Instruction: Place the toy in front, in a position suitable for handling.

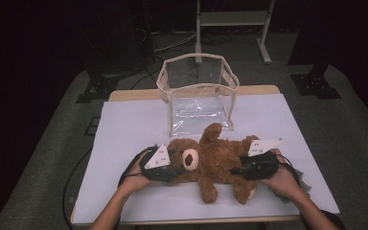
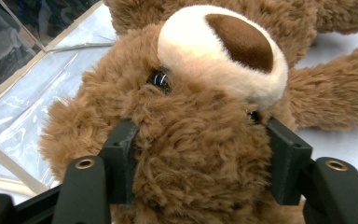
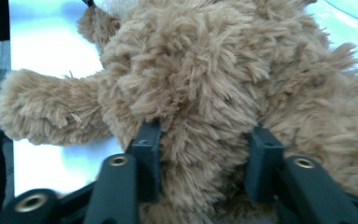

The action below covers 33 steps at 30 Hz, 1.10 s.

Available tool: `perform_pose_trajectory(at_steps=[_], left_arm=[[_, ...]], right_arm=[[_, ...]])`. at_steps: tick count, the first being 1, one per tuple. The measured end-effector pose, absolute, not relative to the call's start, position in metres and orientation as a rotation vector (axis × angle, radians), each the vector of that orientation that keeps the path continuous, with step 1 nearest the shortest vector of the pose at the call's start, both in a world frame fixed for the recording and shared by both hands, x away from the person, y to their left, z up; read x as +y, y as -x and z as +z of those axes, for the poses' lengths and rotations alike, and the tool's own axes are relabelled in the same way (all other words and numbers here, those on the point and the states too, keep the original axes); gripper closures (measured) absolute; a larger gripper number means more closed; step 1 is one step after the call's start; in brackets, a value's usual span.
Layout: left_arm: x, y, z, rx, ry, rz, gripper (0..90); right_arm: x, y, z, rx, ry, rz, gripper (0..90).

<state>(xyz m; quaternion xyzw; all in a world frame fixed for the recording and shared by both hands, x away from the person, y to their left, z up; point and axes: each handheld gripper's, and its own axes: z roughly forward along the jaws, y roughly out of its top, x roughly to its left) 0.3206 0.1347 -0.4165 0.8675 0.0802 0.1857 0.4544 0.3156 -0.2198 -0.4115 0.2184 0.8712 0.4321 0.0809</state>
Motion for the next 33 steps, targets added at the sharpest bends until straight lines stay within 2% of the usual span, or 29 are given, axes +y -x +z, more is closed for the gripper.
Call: perform_pose_trajectory(at_steps=[5, 11, 16, 18, 22, 26, 33], left_arm=[[0.137, -0.319, -0.406, 0.2, -2.138, 0.442, 41.2], [0.147, -0.306, -0.374, 0.203, -2.145, 0.368, 41.0], [0.149, -0.299, -0.386, 0.231, -2.199, 0.32, 39.3], [0.15, -0.301, -0.399, 0.253, -2.204, 0.312, 36.8], [0.159, -0.304, -0.405, 0.288, -2.145, 0.293, 35.0], [0.159, -0.304, -0.405, 0.288, -2.141, 0.299, 34.6], [0.158, -0.301, -0.405, 0.288, -2.154, 0.322, 32.7]], right_arm=[[-0.221, -0.318, -0.401, 2.639, -0.689, 1.344, 62.7], [-0.218, -0.312, -0.383, 2.709, -0.672, 1.369, 62.8], [-0.214, -0.307, -0.386, 2.775, -0.647, 1.329, 61.3], [-0.213, -0.309, -0.401, 2.782, -0.663, 1.367, 58.1], [-0.217, -0.31, -0.403, 2.746, -0.68, 1.43, 52.0], [-0.225, -0.308, -0.4, 2.71, -0.683, 1.452, 39.5], [-0.246, -0.298, -0.386, 2.642, -0.682, 1.465, 36.9]])
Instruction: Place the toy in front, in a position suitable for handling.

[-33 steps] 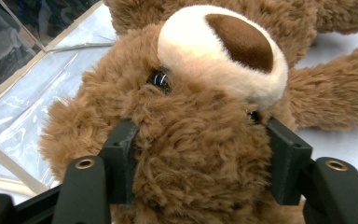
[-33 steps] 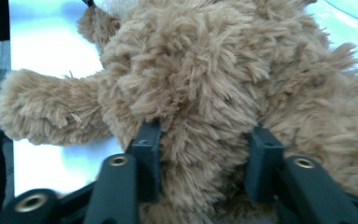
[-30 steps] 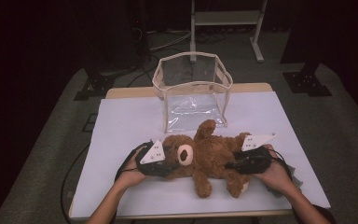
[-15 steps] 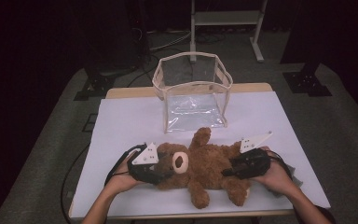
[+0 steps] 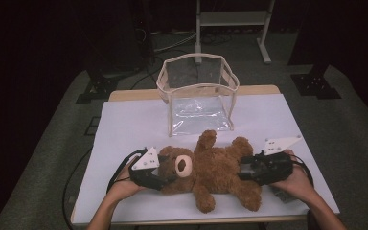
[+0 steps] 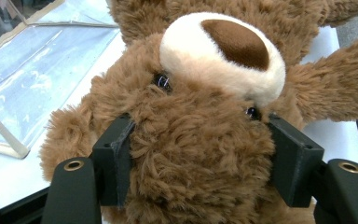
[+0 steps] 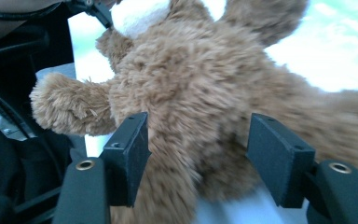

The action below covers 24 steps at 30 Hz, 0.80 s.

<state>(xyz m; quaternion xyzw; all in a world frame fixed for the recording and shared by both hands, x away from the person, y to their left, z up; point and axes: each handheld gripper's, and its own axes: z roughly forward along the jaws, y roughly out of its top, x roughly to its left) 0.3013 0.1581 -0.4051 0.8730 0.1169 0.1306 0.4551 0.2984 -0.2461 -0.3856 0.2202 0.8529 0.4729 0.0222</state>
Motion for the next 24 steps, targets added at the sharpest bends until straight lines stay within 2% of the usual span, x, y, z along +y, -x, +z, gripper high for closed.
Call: perform_pose_trajectory(at_steps=[5, 10, 24], left_arm=[[0.159, -0.302, -0.405, 0.292, -2.153, 0.315, 31.4], [0.159, -0.301, -0.405, 0.292, -2.157, 0.319, 30.5], [0.158, -0.299, -0.404, 0.272, -2.173, 0.336, 28.3]], right_arm=[[-0.284, -0.293, -0.371, 2.542, -0.76, 1.439, 35.8], [-0.311, -0.296, -0.379, 2.506, -0.858, 1.369, 35.4], [-0.329, -0.306, -0.42, 2.554, -0.981, 1.194, 39.2]])
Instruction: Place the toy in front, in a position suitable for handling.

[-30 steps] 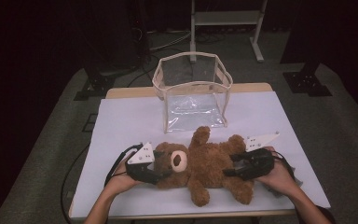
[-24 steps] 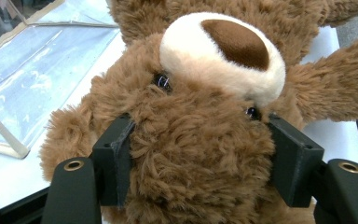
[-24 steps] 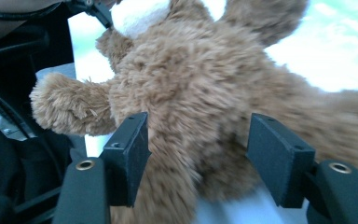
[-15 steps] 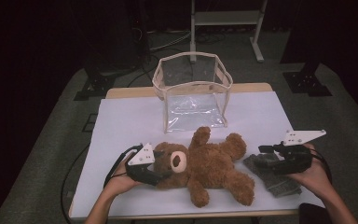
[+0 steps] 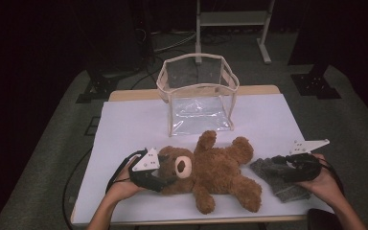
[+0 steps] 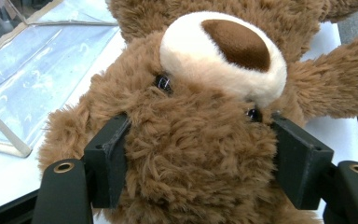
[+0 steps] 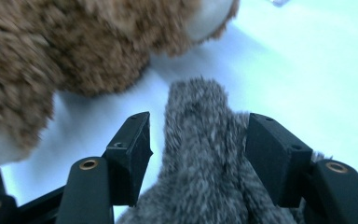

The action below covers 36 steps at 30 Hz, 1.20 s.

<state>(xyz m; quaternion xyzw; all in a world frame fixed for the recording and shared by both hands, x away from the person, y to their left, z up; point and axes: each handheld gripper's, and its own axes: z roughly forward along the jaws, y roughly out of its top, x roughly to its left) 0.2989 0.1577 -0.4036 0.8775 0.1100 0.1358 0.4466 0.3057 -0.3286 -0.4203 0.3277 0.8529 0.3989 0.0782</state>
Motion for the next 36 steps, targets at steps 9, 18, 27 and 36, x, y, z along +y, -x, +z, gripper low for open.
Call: perform_pose_trajectory(at_steps=[9, 18, 27, 36], left_arm=[[0.161, -0.298, -0.397, 0.253, -2.175, 0.346, 24.0], [0.15, -0.3, -0.385, 0.173, -2.174, 0.357, 19.3], [0.136, -0.308, -0.388, 0.162, -2.21, 0.334, 16.9], [0.133, -0.316, -0.388, 0.193, -2.23, 0.301, 17.0]], right_arm=[[-0.332, -0.311, -0.449, 2.567, -1.034, 1.103, 52.8], [-0.33, -0.309, -0.448, 2.555, -1.032, 1.068, 69.9], [-0.339, -0.297, -0.416, 2.48, -1.032, 1.244, 72.9], [-0.306, -0.286, -0.365, 2.468, -0.818, 1.469, 72.7]])
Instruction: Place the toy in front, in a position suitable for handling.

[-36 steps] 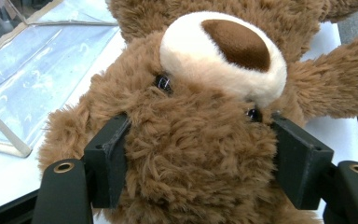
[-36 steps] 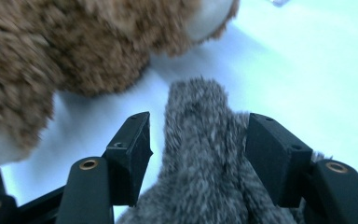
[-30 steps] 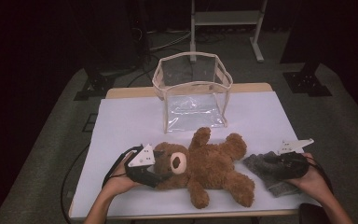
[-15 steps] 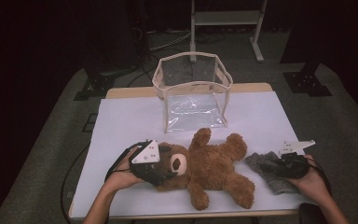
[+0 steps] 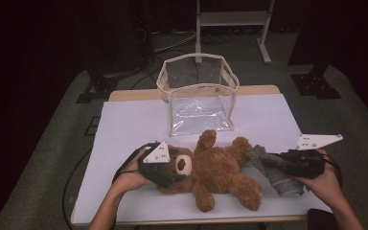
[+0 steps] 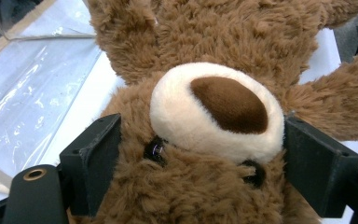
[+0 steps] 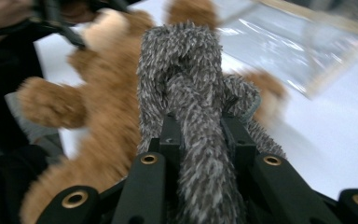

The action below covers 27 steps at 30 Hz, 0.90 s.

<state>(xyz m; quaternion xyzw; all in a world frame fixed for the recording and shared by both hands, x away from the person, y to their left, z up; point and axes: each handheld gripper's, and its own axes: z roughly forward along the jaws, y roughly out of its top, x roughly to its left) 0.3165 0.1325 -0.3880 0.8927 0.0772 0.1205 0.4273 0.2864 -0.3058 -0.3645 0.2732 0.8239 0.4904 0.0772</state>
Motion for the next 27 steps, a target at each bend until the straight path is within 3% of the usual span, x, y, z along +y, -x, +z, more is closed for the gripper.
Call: perform_pose_trajectory(at_steps=[4, 12, 17, 27], left_arm=[[0.131, -0.323, -0.388, 0.203, -2.237, 0.266, 14.7], [0.129, -0.322, -0.391, 0.238, -2.225, 0.273, 13.7], [0.13, -0.321, -0.392, 0.25, -2.218, 0.278, 13.7], [0.129, -0.321, -0.393, 0.252, -2.213, 0.275, 13.8]], right_arm=[[-0.248, -0.294, -0.353, 2.573, -0.618, 1.475, 72.6], [-0.174, -0.317, -0.355, 2.658, -0.436, 1.422, 72.1], [-0.169, -0.319, -0.358, 2.655, -0.407, 1.422, 72.1], [-0.208, -0.3, -0.369, 2.618, -0.471, 1.446, 71.2]])
